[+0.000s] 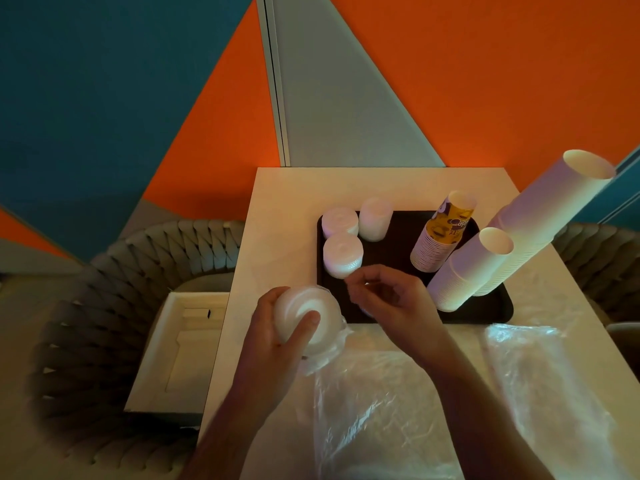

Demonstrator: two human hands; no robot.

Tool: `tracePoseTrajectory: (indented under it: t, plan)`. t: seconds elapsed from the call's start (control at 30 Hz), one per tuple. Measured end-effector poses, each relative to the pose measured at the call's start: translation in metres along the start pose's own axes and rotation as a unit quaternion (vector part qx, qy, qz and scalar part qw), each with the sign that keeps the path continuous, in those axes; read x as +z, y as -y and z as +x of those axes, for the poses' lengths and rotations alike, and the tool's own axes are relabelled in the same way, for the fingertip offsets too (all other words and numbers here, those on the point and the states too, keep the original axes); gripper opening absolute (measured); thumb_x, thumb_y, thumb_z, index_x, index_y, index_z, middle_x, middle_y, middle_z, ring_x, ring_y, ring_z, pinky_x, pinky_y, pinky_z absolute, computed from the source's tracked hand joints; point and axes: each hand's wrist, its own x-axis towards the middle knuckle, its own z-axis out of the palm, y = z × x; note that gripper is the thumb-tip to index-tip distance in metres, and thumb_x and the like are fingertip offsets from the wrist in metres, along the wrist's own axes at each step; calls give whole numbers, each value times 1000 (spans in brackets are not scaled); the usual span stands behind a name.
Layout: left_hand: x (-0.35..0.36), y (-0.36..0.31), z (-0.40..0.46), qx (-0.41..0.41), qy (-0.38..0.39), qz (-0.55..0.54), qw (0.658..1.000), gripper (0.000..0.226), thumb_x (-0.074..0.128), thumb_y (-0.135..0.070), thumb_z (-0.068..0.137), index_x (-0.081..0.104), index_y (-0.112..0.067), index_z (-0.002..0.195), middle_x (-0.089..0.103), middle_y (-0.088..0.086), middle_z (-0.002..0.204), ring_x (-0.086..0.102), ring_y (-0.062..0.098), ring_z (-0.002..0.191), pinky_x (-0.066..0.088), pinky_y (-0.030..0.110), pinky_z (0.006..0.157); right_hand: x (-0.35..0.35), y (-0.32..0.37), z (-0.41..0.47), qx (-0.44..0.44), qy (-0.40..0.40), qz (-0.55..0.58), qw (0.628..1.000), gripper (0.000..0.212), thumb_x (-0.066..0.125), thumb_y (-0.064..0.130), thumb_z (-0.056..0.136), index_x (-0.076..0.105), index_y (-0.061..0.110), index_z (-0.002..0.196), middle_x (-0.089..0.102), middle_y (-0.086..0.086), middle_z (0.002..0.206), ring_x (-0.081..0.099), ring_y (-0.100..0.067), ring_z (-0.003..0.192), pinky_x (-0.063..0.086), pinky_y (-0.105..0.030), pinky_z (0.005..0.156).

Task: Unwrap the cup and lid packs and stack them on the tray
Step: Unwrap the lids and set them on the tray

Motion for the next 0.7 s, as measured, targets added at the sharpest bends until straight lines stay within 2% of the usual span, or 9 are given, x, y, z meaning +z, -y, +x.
tracePoseTrajectory:
  t: [0.13, 0.27, 0.4, 0.5, 0.6, 0.7]
  plan:
    - [3, -2, -3, 2, 8, -21, 1000, 45, 71, -32, 87, 45, -37, 124, 57, -18, 113, 56, -16, 92, 49, 6, 64, 3, 10, -8, -10, 36, -19, 999, 13, 77, 12, 88, 77, 18, 99, 76, 3, 88, 72, -19, 83, 61, -39, 83]
    - [5, -5, -7, 19, 23, -27, 999, 49, 67, -33, 89, 40, -42, 129, 52, -21, 116, 55, -18, 93, 49, 7, 66, 3, 12, -11, -50, 29, -66, 996, 11, 79, 11, 87, 77, 16, 96, 74, 4, 83, 71, -16, 77, 60, -34, 78]
    - [4, -7, -10, 63, 67, -34, 995, 53, 60, -38, 89, 41, -51, 136, 53, -27, 122, 55, -9, 109, 51, 10, 75, 4, 13, -12, -76, 15, -101, 992, 11, 79, 11, 86, 76, 17, 95, 73, 8, 82, 70, -15, 77, 59, -30, 75]
    - [4, -9, -11, 78, 86, -11, 993, 40, 56, -40, 89, 55, -57, 125, 54, -13, 123, 53, -6, 110, 52, 10, 69, 2, 13, -11, -84, 13, -122, 989, 12, 78, 11, 87, 76, 19, 96, 73, 11, 82, 70, -12, 79, 57, -22, 73]
    - [4, -9, -10, 73, 94, -6, 993, 34, 57, -43, 87, 55, -60, 117, 54, -11, 121, 54, -5, 106, 55, 17, 65, 2, 12, -11, -91, 17, -137, 986, 9, 75, 9, 89, 75, 17, 92, 71, 13, 80, 68, -11, 77, 54, -19, 70]
    - [4, -7, -9, 67, 89, -16, 994, 37, 59, -44, 85, 55, -58, 119, 53, -12, 121, 56, -4, 104, 57, 23, 63, 4, 13, -10, -82, 2, -137, 987, 11, 72, 7, 91, 71, 19, 90, 68, 13, 78, 65, -10, 72, 50, -15, 65]
